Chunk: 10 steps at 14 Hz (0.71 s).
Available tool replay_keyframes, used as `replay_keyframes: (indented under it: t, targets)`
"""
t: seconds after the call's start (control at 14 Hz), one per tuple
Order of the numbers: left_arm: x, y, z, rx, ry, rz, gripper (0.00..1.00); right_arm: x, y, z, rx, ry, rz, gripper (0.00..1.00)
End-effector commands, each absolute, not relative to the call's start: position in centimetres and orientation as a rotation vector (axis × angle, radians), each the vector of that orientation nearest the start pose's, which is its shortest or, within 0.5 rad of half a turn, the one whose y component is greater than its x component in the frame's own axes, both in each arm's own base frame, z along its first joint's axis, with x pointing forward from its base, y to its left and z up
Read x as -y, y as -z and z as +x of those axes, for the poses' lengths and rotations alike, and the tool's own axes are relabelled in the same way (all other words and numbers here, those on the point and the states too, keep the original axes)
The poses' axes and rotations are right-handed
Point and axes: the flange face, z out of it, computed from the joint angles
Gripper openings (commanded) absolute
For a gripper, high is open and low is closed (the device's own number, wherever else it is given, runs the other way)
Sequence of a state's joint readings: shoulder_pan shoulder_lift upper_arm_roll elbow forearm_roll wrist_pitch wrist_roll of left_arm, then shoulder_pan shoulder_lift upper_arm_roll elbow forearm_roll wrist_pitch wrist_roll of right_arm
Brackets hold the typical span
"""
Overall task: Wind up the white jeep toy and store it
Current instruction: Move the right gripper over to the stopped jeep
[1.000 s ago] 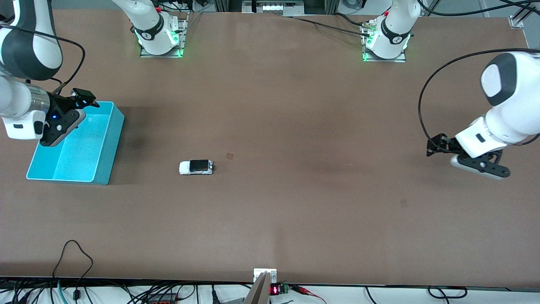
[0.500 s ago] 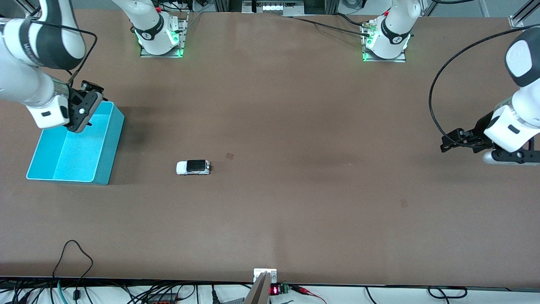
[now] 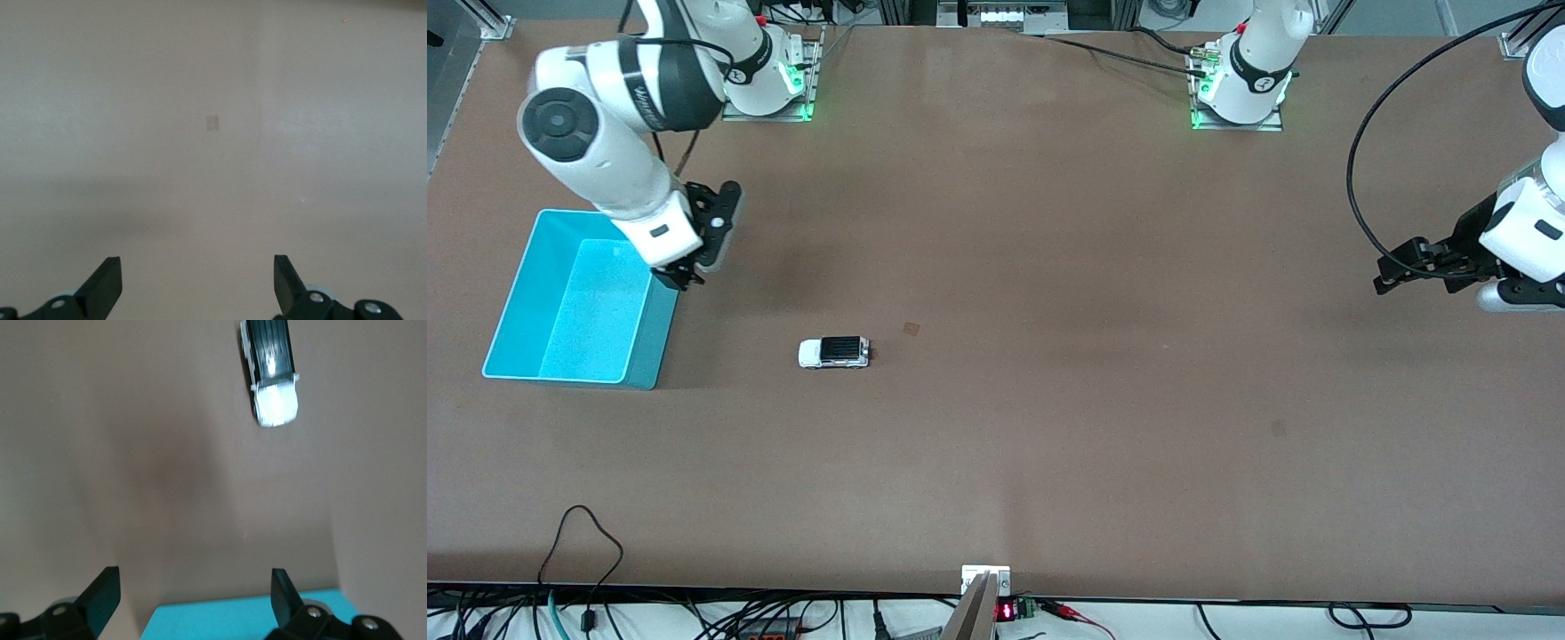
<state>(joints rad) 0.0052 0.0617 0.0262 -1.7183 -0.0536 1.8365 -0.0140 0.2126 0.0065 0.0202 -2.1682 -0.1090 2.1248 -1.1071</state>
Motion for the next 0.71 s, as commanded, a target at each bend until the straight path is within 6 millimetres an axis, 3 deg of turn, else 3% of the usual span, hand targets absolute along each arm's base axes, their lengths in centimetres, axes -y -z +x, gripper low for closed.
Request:
replay_keyframes:
  t: [0.0, 0.29, 0.64]
  targets:
    - [-1.6, -54.3, 58.7, 0.111, 0.075, -3.212, 1.00, -13.4, -36.8, 52.3, 2.123, -0.099, -2.422, 1.00]
    - [-1.2, -54.6, 58.2, 0.111, 0.052, -3.211, 1.00, -17.3, -33.9, 52.8, 2.225, -0.027, -2.344, 1.00]
    - [-1.5, -56.3, 56.6, 0.119, 0.084, -3.202, 1.00, -20.4, -30.4, 54.9, 2.330, 0.042, -2.241, 1.00]
